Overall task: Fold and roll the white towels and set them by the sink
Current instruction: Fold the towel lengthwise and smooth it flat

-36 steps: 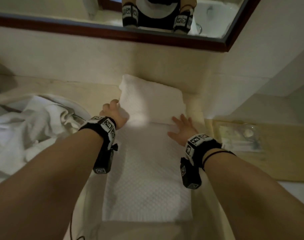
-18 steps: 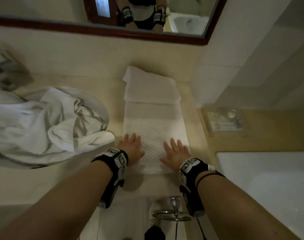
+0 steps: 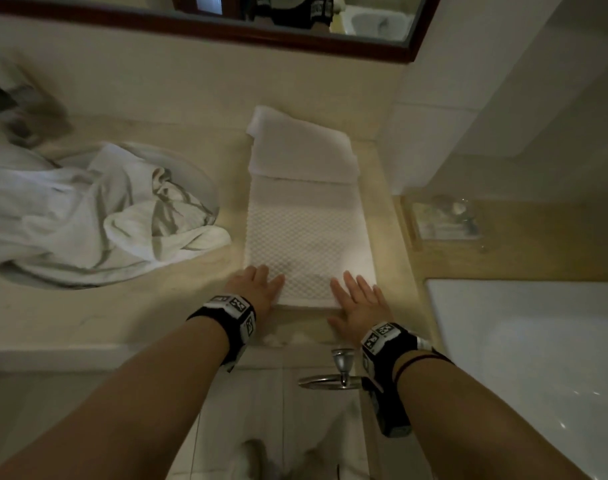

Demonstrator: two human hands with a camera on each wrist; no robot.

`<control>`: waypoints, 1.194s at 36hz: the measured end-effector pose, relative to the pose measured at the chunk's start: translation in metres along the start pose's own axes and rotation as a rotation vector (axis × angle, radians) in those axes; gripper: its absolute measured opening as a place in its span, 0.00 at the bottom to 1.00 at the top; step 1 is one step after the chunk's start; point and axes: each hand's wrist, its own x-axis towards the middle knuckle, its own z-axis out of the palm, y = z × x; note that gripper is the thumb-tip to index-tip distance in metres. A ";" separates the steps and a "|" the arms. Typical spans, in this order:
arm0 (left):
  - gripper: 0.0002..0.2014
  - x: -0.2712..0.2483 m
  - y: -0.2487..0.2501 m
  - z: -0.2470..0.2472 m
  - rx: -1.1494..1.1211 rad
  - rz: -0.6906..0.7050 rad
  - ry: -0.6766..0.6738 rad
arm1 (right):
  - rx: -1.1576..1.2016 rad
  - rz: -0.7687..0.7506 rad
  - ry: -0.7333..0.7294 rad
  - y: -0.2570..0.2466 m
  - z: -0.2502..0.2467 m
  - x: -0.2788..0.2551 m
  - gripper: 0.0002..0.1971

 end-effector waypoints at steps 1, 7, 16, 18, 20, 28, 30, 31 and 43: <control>0.37 0.001 0.001 -0.002 0.012 0.001 0.001 | 0.007 -0.008 0.011 0.001 -0.002 -0.001 0.38; 0.41 0.004 0.012 -0.005 0.046 -0.064 0.023 | 0.060 -0.048 0.104 0.001 -0.013 -0.001 0.37; 0.25 0.003 0.005 -0.016 -0.040 -0.110 0.103 | 0.057 -0.065 0.256 -0.004 -0.008 0.003 0.27; 0.25 0.003 0.002 -0.011 -0.038 -0.103 0.107 | 0.017 -0.096 0.213 -0.002 -0.010 0.004 0.27; 0.26 0.003 0.000 -0.001 -0.014 -0.086 0.101 | -0.012 -0.125 0.176 0.001 -0.011 0.005 0.28; 0.33 -0.007 0.003 0.019 0.116 -0.034 0.111 | 0.029 -0.131 0.091 0.012 -0.023 0.007 0.20; 0.30 -0.008 0.003 0.018 0.137 -0.025 0.138 | 0.054 -0.114 0.075 0.013 -0.026 0.008 0.20; 0.28 -0.008 0.003 0.018 0.149 -0.021 0.149 | 0.063 -0.104 0.054 0.013 -0.027 0.008 0.21; 0.20 -0.001 -0.008 -0.003 -0.133 -0.025 0.153 | 0.281 -0.026 0.113 0.028 -0.031 0.016 0.08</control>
